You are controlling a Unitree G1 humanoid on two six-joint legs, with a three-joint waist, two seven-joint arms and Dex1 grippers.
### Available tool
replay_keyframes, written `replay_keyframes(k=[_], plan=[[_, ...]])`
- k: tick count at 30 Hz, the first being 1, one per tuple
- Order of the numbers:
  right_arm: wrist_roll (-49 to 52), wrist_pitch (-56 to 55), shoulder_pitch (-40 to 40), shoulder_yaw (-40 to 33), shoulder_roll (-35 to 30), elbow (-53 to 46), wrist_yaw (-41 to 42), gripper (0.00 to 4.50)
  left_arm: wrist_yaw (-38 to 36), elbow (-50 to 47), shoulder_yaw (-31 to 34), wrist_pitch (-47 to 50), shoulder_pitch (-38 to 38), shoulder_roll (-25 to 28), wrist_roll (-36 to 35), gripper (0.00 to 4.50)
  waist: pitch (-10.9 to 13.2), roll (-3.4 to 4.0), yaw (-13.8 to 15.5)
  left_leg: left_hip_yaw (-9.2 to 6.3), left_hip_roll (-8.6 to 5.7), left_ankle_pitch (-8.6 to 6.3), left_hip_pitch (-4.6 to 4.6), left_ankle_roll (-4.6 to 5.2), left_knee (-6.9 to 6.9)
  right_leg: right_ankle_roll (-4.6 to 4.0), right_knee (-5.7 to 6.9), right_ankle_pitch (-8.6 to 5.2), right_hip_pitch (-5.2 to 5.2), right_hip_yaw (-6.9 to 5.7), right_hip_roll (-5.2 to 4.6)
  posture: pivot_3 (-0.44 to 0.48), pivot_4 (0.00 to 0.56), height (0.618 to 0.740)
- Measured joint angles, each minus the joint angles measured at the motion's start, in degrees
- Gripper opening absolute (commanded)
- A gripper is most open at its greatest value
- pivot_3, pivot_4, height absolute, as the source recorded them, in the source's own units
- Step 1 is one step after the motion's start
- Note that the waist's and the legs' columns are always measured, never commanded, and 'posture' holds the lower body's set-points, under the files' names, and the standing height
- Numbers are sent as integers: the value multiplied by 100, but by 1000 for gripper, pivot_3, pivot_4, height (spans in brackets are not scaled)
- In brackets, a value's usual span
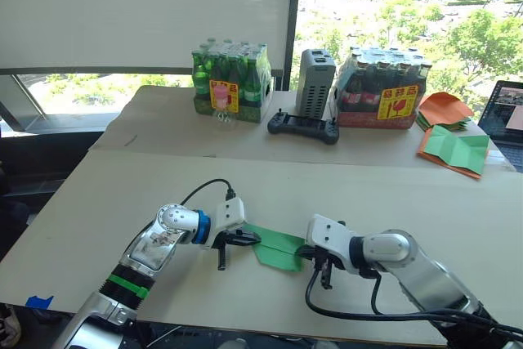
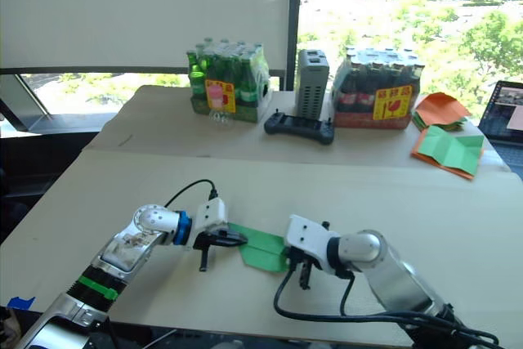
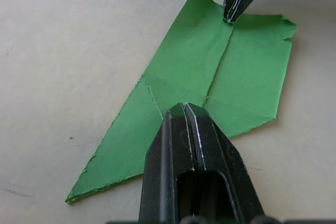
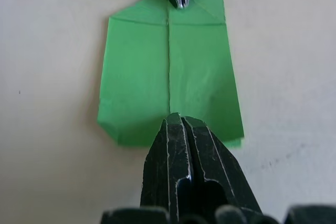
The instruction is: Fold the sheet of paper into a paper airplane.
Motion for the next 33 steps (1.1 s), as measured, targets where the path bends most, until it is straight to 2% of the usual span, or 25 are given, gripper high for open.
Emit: replay_keyframes(k=[7, 15, 19, 24, 33], plan=[[300, 275, 105, -271, -206, -210, 85, 38, -4, 22, -2, -25, -8, -35, 1, 0, -1, -1, 27, 1, -1, -4, -5, 7, 0, 1, -10, 0, 1, 0, -2, 0, 150, 675], [1271, 169, -322, -1042, 503, -1, 172, 38, -11, 36, 21, -39, -16, -31, 8, 0, 2, -1, -17, 1, 3, -3, -11, 5, -3, 1, -8, 1, -7, 0, -2, 0, 150, 675], [1192, 103, -401, -701, 740, 36, 29, 38, -17, 38, 20, -28, -26, -34, 8, 0, 2, -1, -39, 0, 2, -3, -11, 5, -2, 1, -8, 1, -7, -1, -3, 0, 150, 675], [539, -114, -488, 39, 1013, 750, -401, 38, -49, 38, -83, -1, -139, -94, 41, 0, 2, -1, -38, 1, -3, -2, -14, 3, 0, 1, -1, 1, -13, 1, -4, 0, 150, 675], [263, -371, -495, 186, 978, 843, -439, 38, -66, 43, -387, 18, -273, -439, 131, 0, 2, -1, -48, 1, -2, -2, -14, 3, 0, 1, -2, 1, -13, 1, -2, 0, 150, 675]])
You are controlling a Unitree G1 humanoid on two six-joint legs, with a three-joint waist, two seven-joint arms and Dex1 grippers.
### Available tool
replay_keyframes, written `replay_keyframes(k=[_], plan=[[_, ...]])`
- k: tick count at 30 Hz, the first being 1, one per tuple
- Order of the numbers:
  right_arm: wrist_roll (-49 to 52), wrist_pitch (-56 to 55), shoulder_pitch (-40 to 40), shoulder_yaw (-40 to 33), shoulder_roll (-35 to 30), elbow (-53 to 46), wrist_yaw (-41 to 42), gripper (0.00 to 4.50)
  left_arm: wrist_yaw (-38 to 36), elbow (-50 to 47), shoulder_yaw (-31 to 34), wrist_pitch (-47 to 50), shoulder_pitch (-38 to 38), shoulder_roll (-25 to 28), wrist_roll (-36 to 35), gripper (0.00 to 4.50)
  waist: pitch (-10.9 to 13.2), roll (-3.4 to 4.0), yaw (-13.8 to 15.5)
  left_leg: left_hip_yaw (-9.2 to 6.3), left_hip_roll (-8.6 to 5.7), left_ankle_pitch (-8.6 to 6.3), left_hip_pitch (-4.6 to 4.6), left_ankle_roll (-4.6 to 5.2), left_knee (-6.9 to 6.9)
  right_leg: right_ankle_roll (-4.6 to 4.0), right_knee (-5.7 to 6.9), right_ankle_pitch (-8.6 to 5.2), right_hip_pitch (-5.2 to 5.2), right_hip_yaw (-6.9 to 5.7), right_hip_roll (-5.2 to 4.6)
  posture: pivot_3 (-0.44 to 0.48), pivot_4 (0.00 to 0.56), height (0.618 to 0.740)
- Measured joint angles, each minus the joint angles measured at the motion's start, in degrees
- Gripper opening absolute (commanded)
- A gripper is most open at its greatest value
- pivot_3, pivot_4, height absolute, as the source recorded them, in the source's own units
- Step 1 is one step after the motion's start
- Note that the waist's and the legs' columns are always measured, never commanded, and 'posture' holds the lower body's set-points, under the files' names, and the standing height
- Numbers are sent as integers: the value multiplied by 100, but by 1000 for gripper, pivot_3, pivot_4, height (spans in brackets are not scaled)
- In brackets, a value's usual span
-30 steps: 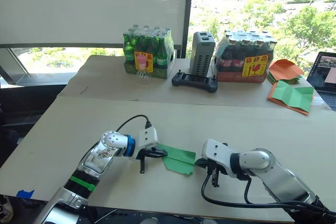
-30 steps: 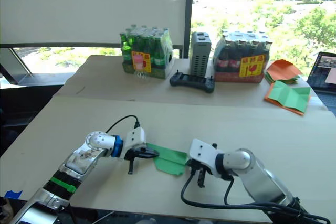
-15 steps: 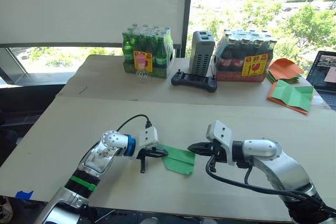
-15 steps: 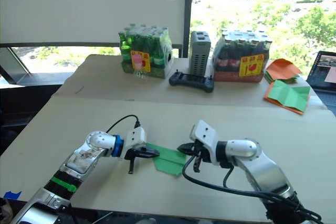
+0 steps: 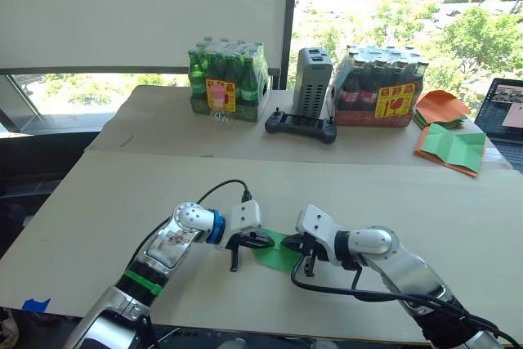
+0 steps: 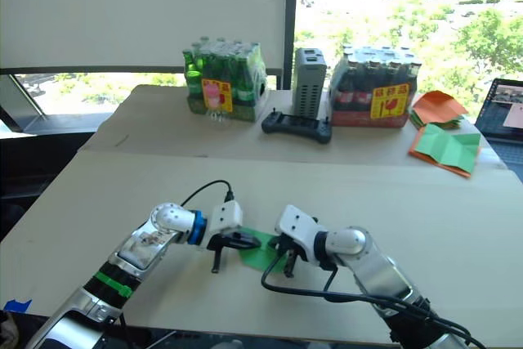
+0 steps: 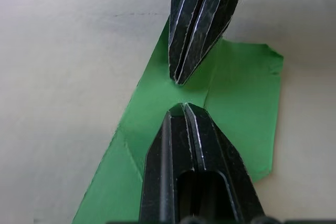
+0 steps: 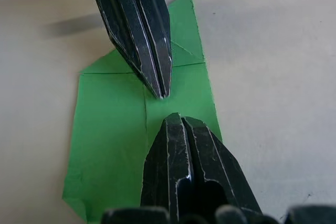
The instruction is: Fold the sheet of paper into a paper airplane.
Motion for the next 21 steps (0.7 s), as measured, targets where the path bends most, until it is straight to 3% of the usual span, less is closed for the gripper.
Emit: replay_keyframes(k=[8, 21], plan=[[-67, 2, -9, 45, 1, -31, -4, 38, -23, 22, -60, -3, -12, -11, 42, 0, 0, 0, -8, 0, 1, 0, 3, 0, -1, 0, 0, 0, 1, 0, 1, 0, 150, 675], [-98, 9, -48, 121, 24, -10, 41, 38, -101, -156, 399, -285, 441, 773, -65, 0, -5, 4, -79, 2, 7, 1, 32, -1, -10, 0, 4, 0, 11, 3, 6, 0, 150, 675]])
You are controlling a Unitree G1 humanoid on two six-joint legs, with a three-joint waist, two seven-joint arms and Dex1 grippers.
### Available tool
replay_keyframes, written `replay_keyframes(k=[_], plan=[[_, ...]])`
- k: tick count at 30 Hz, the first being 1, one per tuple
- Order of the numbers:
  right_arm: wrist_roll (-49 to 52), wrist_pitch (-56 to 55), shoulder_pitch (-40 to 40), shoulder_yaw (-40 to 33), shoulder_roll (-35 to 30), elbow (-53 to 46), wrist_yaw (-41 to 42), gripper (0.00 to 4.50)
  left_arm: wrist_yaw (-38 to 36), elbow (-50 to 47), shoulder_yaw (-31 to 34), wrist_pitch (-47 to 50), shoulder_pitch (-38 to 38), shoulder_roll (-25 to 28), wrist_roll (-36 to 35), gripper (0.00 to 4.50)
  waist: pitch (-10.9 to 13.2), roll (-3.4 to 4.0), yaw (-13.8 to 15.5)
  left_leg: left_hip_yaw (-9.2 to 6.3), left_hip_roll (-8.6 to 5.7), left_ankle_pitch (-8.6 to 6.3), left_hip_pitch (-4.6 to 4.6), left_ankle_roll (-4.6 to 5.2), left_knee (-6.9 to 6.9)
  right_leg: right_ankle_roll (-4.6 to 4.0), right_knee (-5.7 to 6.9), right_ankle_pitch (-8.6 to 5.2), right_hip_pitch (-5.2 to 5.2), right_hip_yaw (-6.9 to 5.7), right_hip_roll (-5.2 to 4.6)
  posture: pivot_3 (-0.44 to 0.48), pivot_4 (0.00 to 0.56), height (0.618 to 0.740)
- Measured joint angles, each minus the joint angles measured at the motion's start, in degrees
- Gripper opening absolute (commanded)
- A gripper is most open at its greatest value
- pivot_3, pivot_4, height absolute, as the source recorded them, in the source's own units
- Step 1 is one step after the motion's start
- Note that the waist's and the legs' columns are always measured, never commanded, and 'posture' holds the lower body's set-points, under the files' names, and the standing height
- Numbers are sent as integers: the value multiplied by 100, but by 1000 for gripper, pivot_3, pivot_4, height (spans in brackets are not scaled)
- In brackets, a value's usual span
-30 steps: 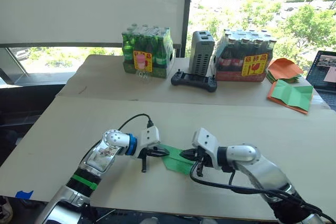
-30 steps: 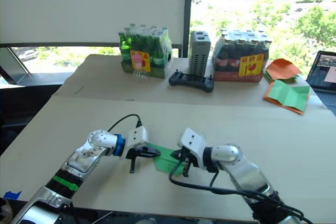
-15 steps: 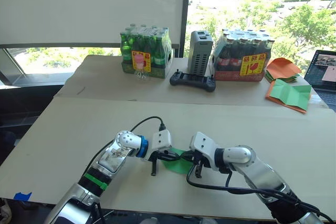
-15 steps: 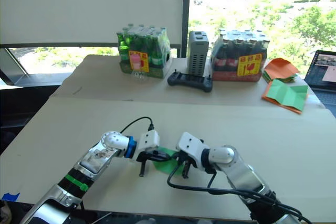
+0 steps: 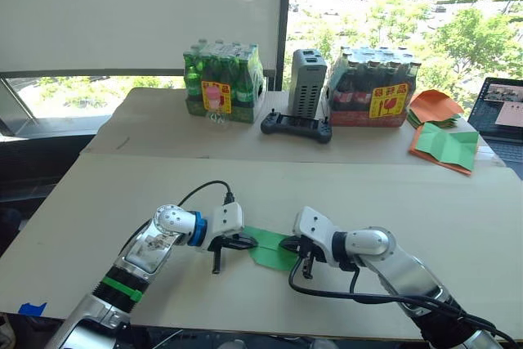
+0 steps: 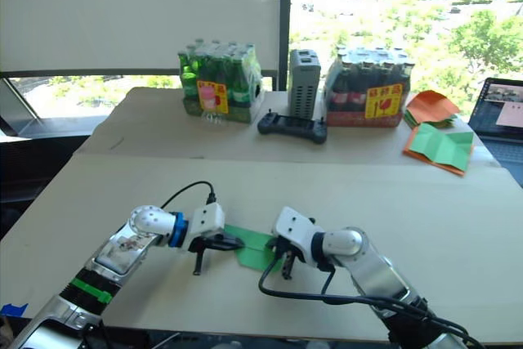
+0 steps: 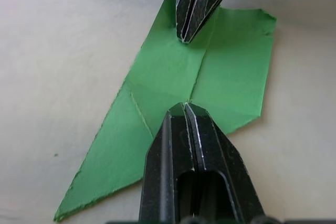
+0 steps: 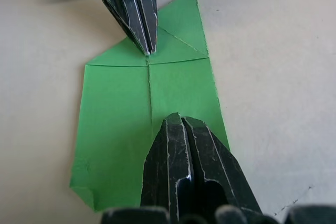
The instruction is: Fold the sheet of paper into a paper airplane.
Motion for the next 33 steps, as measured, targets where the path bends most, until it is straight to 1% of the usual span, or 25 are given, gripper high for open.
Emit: replay_keyframes(k=[5, 13, 19, 23, 26, 29, 30, 31, 32, 33], plan=[[-8, 0, -12, 22, 1, 8, 54, 38, 3, -13, 143, -21, 111, 164, -34, 0, -1, 1, -27, 0, 1, -1, 15, 1, -6, 0, 0, 0, 0, 0, 1, 0, 150, 675], [-7, 1, -63, 43, 25, 26, 82, 38, 24, -1, 302, 15, 168, 321, -58, 0, -2, 2, -56, 0, 1, 0, 14, 0, -8, 0, 2, 0, -2, 2, 3, 0, 150, 675], [167, 26, -54, -140, 244, 32, 54, 38, 167, -450, 691, 572, 557, 475, -331, 0, 3, 4, -73, 1, 1, 3, -14, -5, -6, -1, 11, 0, -18, 5, 6, 0, 150, 675], [704, 28, 43, -750, 400, -344, 54, 38, 363, -1112, 1289, 1312, 959, 621, -857, 0, 19, 9, -58, -4, 0, 3, -28, -5, -5, -1, 7, 0, -26, 1, 7, 0, 150, 675], [1127, 124, 170, -1141, 485, -713, 32, 38, 548, -1663, 1859, 1958, 1075, 603, -1525, 0, 22, 9, -16, -9, -2, 3, -29, -5, -4, -1, 2, 0, -22, -3, 6, 0, 150, 675], [1497, 368, 273, -1482, 509, -895, -69, 917, 853, -2286, 2462, 2690, 1279, 413, -2416, 0, 22, 10, -14, -8, -1, 3, -27, -5, -5, -1, 1, 0, -20, -1, 6, 0, 150, 675], [1534, 408, 308, -1532, 463, -891, -78, 1176, 910, -2387, 2524, 2814, 1338, 379, -2566, 0, 22, 10, -13, -8, -1, 3, -27, -5, -5, -1, 2, 0, -20, -1, 6, 0, 150, 675], [1592, 463, 339, -1586, 404, -887, -95, 1617, 1001, -2514, 2600, 2985, 1444, 368, -2747, 0, 23, 10, -10, -7, 0, 3, -27, -5, -6, -1, 2, 0, -21, -1, 6, 0, 150, 675], [1657, 530, 353, -1655, 376, -885, -110, 1925, 1091, -2589, 2633, 3103, 1521, 365, -2843, 0, 23, 11, -14, -6, 1, 4, -27, -7, -6, -2, 3, -1, -22, 0, 7, 0, 150, 675], [1687, 564, 352, -1692, 356, -883, -122, 2307, 1145, -2618, 2645, 3162, 1555, 361, -2908, 263, 24, 11, -18, -5, 1, 4, -27, -8, -6, -2, 3, -1, -21, 1, 7, 0, 150, 675]])
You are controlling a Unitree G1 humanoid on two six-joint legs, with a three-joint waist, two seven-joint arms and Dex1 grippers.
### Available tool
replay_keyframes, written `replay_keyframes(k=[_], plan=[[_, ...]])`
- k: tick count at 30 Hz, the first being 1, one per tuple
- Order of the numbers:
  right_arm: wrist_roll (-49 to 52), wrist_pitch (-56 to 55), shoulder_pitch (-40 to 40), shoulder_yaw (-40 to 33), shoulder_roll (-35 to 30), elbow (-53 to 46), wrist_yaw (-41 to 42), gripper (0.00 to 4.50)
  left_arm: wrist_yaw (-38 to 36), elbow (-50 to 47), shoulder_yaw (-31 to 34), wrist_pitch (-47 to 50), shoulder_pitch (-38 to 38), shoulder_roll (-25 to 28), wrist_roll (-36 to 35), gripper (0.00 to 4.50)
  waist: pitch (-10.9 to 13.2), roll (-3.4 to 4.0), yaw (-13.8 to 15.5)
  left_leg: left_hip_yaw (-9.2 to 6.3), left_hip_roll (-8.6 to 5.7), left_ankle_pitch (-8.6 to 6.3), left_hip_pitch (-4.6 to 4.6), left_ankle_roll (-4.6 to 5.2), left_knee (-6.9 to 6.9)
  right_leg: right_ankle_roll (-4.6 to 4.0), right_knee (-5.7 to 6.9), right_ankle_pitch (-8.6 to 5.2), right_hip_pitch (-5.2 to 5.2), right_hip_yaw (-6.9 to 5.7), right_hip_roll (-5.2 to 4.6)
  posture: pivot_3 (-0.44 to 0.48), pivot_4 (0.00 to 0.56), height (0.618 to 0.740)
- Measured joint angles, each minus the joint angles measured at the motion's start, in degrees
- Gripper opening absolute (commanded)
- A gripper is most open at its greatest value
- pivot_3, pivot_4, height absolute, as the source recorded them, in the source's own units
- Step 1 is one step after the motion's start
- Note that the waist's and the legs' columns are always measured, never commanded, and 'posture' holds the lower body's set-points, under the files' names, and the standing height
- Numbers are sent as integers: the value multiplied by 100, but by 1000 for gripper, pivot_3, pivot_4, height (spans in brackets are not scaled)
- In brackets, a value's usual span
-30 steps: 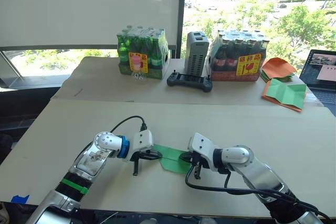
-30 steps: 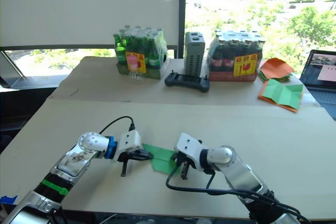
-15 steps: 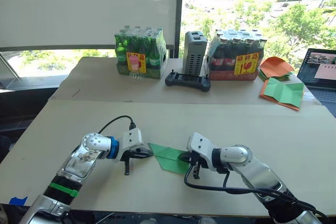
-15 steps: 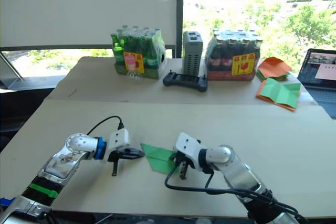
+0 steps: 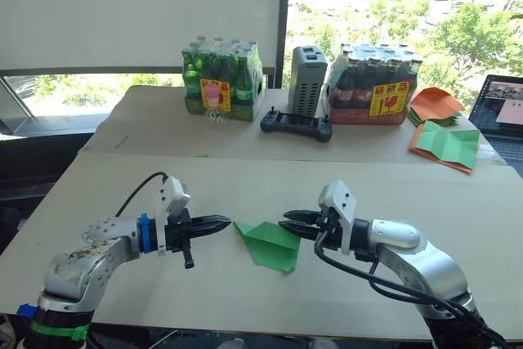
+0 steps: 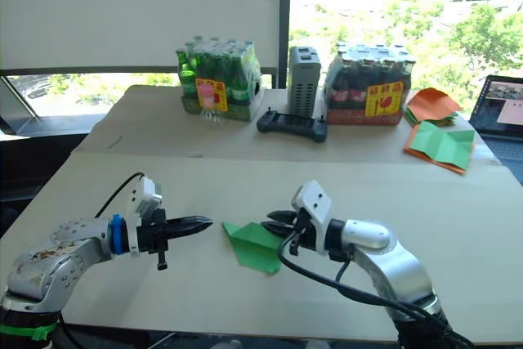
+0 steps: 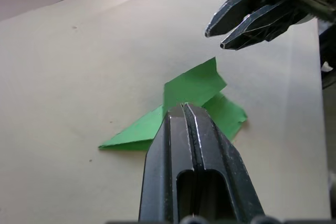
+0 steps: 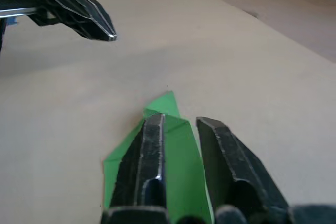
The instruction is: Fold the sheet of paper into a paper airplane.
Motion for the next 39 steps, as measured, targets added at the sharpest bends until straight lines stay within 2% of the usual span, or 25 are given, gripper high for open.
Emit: replay_keyframes(k=[5, 7, 14, 17, 22, 23, 24, 26, 35, 39], plan=[[-38, 60, -51, 68, -132, 364, -72, 3972, 264, -78, 11, 53, 218, -36, -78, 1859, 0, 0, 17, 2, -1, 0, 0, 0, 1, -1, 0, 0, 1, 1, -2, 0, 150, 675], [-65, 87, -113, 159, -172, 587, -61, 3985, 341, -122, 0, 53, 284, -37, -89, 2469, 1, 1, 29, 3, -1, -1, 0, 1, 1, -1, -1, 0, 1, 1, -3, 0, 150, 675], [-122, 86, -207, 417, -220, 966, 26, 3985, 437, -309, -14, 67, 429, -28, -290, 2469, 1, 1, 38, 3, -1, -1, -2, 1, 0, -1, -3, -1, 1, 2, -5, 0, 150, 675], [-106, 86, -206, 433, -220, 966, 60, 3240, 466, -391, -14, 65, 511, 9, -297, 2537, 1, 1, 42, 4, -1, -1, -2, 1, 0, -1, -3, -1, 1, 2, -5, 0, 150, 675], [-100, 86, -146, 454, -220, 965, 75, 1524, 472, -443, -27, 61, 542, 45, -296, 2537, 2, 2, 66, 4, -1, -1, -2, 1, 1, -1, -4, -1, 1, 2, -5, 0, 150, 675], [-94, 86, -124, 462, -221, 965, 90, 1019, 472, -444, -52, 58, 542, 44, -296, 2537, 2, 2, 69, 4, -1, -1, -2, 1, 1, -1, -4, -1, 1, 2, -5, 0, 150, 675], [-87, 86, -107, 465, -224, 965, 107, 811, 472, -444, -73, 55, 542, 44, -296, 2537, 2, 2, 71, 4, -1, -1, -2, 1, 1, -1, -5, -1, 1, 2, -5, 0, 150, 675], [-70, 86, -77, 472, -246, 965, 153, 117, 472, -444, -91, 41, 541, 44, -296, 2537, 2, 2, 73, 4, -1, -2, -2, 1, 0, -1, -5, -1, 1, 2, -5, 0, 150, 675], [-48, -124, -121, 464, -161, 773, 185, 50, 520, -325, -165, -23, 328, 18, -295, 2537, 4, 5, 81, 5, -1, -2, -2, 2, 0, -1, -6, -1, 1, 2, -5, 0, 150, 675], [-480, -1298, -447, 444, -227, 671, 221, 50, 532, -55, -197, -30, 72, -4, -290, 2537, 9, 6, 90, 6, -3, -2, -2, 1, 2, 0, -5, -1, 1, 1, -5, 0, 150, 675]])
